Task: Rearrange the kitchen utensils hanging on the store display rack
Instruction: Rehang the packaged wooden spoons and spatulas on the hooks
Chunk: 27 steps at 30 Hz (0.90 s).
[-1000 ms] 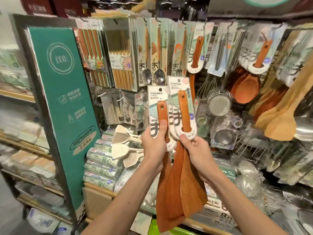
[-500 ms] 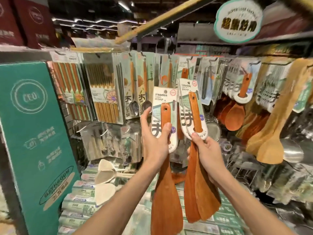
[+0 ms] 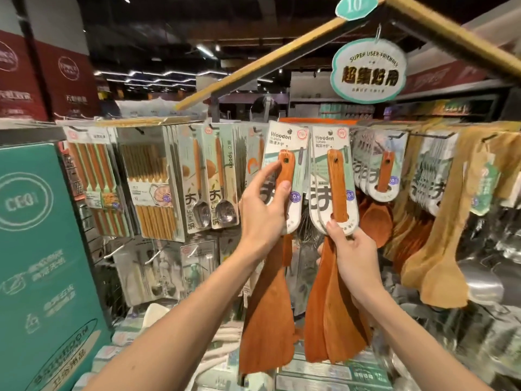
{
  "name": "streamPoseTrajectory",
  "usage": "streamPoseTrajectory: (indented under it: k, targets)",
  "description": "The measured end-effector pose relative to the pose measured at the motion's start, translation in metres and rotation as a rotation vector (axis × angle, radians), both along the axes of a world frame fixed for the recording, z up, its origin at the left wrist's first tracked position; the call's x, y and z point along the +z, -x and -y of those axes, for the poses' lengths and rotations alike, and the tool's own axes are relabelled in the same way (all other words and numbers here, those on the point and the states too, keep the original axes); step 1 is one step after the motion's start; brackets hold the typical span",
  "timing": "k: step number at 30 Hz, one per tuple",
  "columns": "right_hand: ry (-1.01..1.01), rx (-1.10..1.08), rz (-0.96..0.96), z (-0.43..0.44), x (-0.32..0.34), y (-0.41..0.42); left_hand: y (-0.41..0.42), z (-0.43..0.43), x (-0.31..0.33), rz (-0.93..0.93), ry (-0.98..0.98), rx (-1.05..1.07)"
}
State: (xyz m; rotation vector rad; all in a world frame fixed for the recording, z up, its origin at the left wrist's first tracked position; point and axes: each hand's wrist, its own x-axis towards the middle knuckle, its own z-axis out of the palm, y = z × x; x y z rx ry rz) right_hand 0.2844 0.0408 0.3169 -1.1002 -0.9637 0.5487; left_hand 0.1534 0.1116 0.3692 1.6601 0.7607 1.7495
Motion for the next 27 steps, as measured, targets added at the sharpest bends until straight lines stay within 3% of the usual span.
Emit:
streamPoseTrajectory:
  k: [11,27]
  targets:
    - [0.007,-0.016,0.013,-0.020,0.008,-0.016,-0.023,-0.037,0.012,0.023,0.084,-0.012]
    - [0.058,-0.020,0.070,-0.026,0.016,-0.022,-0.038,-0.093,0.019,-0.236,0.171,-0.049]
